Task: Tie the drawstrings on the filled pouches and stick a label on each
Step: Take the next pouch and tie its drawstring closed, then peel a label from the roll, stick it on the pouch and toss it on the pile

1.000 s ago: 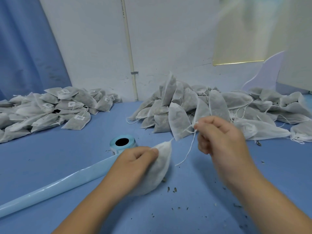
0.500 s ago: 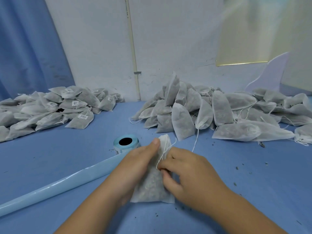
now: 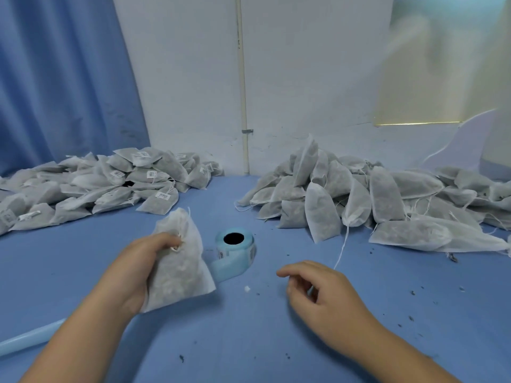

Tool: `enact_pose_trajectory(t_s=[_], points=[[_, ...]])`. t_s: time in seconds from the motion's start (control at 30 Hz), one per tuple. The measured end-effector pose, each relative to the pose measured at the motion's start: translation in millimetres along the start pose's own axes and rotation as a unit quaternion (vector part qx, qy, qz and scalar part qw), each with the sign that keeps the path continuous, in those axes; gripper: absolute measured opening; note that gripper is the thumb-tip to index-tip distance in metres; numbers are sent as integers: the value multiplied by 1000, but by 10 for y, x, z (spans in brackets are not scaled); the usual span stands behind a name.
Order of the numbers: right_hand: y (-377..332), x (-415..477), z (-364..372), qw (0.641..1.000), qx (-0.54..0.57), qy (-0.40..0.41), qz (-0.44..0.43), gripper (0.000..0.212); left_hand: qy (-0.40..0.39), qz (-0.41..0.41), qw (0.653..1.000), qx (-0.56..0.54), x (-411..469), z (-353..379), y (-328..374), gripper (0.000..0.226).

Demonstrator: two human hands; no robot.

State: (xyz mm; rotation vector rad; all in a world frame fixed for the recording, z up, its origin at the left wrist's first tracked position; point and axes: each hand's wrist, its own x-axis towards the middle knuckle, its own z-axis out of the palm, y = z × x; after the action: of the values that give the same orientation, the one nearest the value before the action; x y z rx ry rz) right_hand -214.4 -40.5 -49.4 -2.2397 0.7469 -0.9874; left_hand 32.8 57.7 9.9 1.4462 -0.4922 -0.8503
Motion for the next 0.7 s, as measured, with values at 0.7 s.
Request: enact_pose_trajectory(t_s=[0.7], points=[[-232, 1225, 437, 928, -261, -266, 8, 61, -11, 130, 911, 391, 22, -10, -309, 25]])
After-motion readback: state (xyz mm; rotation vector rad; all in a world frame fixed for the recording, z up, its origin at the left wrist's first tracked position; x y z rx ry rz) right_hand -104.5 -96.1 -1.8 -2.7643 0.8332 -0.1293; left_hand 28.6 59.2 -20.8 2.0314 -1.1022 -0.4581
